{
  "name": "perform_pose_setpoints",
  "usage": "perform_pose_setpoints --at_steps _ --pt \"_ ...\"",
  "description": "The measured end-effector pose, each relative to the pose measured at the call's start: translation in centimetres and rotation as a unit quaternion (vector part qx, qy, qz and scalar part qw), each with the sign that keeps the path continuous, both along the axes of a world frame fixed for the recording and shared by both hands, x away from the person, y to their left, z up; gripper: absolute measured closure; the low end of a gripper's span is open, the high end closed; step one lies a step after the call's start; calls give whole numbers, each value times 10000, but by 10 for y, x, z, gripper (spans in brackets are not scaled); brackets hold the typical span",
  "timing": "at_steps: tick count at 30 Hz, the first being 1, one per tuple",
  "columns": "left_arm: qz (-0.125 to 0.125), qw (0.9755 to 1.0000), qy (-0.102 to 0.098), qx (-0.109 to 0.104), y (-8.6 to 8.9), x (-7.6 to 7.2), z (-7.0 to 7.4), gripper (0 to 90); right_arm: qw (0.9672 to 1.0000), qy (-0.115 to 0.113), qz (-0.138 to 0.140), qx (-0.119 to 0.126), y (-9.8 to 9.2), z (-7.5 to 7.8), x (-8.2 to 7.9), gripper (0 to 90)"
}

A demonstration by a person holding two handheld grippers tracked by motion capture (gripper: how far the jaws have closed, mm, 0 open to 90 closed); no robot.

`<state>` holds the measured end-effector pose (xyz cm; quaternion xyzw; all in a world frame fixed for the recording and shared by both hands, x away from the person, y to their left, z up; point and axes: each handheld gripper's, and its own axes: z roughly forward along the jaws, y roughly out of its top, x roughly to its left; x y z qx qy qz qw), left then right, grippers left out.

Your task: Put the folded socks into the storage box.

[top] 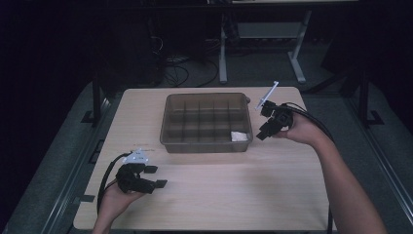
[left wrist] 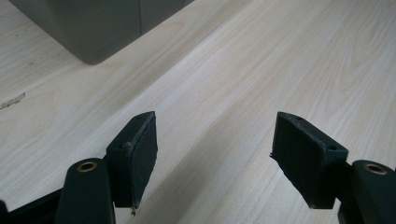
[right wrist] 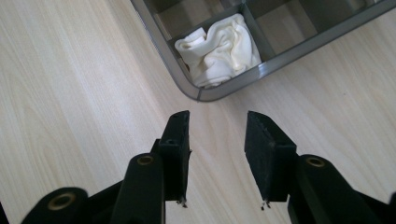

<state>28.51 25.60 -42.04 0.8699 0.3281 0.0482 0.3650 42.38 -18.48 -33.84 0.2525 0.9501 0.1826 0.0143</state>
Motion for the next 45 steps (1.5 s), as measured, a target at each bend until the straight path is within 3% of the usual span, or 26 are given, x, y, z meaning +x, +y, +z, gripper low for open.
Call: perform_pose_setpoints --at_steps 45 --pt "47 10000 -15 44 4 -2 0 306 9990 156 -267 322 -37 -37 -32 529"
